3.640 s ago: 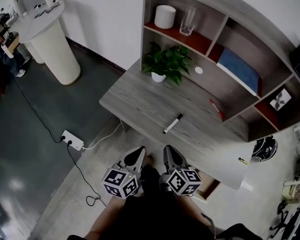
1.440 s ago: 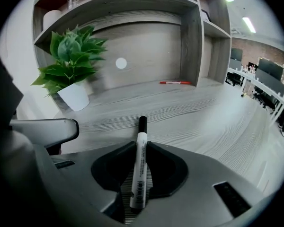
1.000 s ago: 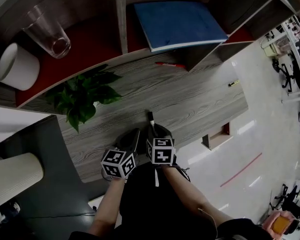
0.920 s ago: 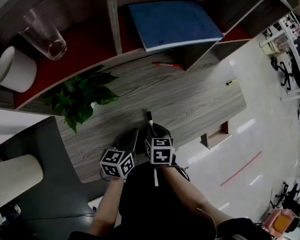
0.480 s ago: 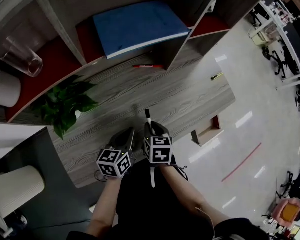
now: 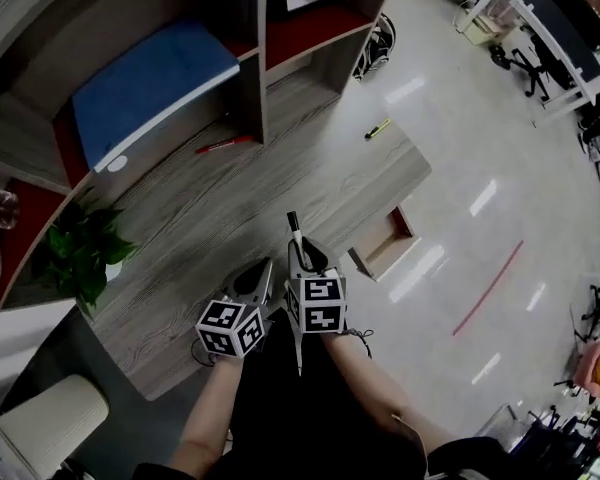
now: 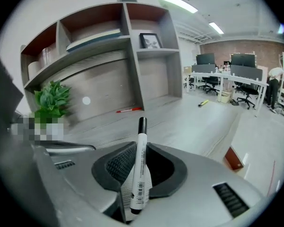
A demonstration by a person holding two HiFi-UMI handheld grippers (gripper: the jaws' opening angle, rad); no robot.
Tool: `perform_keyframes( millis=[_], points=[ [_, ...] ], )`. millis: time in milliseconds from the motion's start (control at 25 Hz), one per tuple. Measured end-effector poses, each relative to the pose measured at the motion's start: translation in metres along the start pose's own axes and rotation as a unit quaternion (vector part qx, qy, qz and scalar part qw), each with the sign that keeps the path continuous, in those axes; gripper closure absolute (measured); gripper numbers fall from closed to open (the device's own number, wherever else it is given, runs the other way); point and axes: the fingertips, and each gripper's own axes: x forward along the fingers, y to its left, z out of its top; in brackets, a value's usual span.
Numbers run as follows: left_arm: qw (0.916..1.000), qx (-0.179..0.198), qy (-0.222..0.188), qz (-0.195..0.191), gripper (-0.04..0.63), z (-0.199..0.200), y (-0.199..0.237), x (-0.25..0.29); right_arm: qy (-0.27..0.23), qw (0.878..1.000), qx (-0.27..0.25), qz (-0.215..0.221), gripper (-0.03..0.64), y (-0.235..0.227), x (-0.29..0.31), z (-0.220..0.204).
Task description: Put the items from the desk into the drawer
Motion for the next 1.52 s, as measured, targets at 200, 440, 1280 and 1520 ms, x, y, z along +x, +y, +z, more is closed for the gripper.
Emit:
perform_keyframes(
  millis=[200, 440, 1280, 1520],
  points=[
    [0.998, 0.024, 0.032, -0.05, 0.592, -0.008, -0.031, 0.049, -0.011, 0.998, 0.036, -0.057, 0.54, -0.065, -0.007, -0.004],
    [0.9928, 0.047, 0.062, -0.091, 0.592, -0.019, -0.075, 0.086, -0.011, 0.992, 0.077, -0.101, 0.54, -0.125, -0.033, -0.019],
    [0.9831, 0.05, 0.128, -0.12, 0.591, -0.084, -0.153, 0.197, 0.06, 0.978, 0.141, -0.145, 0.54, -0.267, -0.026, -0.102],
    [0.9835, 0.038, 0.147, -0.099, 0.591, -0.116, -0.146, 0.202, 0.092, 0.975, 0.161, -0.127, 0.541, -0.282, 0.005, -0.13]
  ],
)
